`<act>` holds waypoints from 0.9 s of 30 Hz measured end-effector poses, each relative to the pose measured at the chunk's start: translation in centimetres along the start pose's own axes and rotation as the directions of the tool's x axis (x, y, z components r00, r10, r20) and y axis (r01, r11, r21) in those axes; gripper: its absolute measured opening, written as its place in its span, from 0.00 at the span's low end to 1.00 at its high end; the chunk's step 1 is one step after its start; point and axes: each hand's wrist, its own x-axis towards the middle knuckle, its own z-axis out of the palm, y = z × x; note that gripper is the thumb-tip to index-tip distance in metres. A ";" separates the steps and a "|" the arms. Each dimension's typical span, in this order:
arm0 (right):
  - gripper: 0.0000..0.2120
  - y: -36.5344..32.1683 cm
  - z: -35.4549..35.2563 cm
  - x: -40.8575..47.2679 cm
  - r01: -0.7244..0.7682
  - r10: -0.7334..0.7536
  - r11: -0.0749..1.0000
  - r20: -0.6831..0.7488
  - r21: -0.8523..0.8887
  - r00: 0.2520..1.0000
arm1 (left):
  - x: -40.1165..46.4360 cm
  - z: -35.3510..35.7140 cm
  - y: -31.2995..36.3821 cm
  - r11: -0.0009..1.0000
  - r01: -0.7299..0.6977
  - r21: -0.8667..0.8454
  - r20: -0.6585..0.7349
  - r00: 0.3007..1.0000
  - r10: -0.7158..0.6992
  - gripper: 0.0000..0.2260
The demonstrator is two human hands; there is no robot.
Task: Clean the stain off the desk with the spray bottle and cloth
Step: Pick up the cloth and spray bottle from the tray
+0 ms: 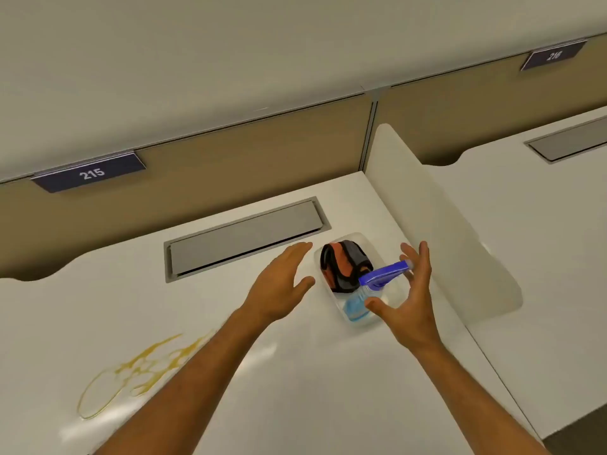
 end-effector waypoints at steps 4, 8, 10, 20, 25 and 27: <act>0.59 2.1 2.0 0.6 -0.147 0.147 0.986 0.000 0.085 0.989 | 3.8 2.7 -0.6 1.000 -0.007 0.018 0.095 0.995 0.005 0.30; 0.52 3.9 2.5 1.6 -0.166 0.174 0.981 -0.085 0.095 0.981 | 7.4 5.2 -1.0 0.999 -0.034 -0.014 0.102 0.994 0.035 0.26; 0.48 4.5 2.5 1.7 -0.161 0.170 0.982 -0.087 0.104 0.982 | 9.1 6.2 -1.1 0.997 -0.078 0.007 0.109 0.991 0.077 0.24; 0.44 5.7 1.6 1.9 -0.188 0.199 0.972 -0.064 0.141 0.978 | 13.8 10.7 -0.8 0.773 -0.550 0.316 0.319 0.829 0.459 0.37; 0.43 5.8 1.8 1.9 -0.243 0.256 0.956 -0.063 0.165 0.965 | 13.3 12.8 0.6 0.774 -0.465 0.430 0.364 0.874 0.323 0.46; 0.42 5.9 1.7 1.8 -0.242 0.254 0.958 -0.057 0.156 0.966 | 13.7 12.9 1.3 0.759 -0.438 0.482 0.368 0.887 0.278 0.41</act>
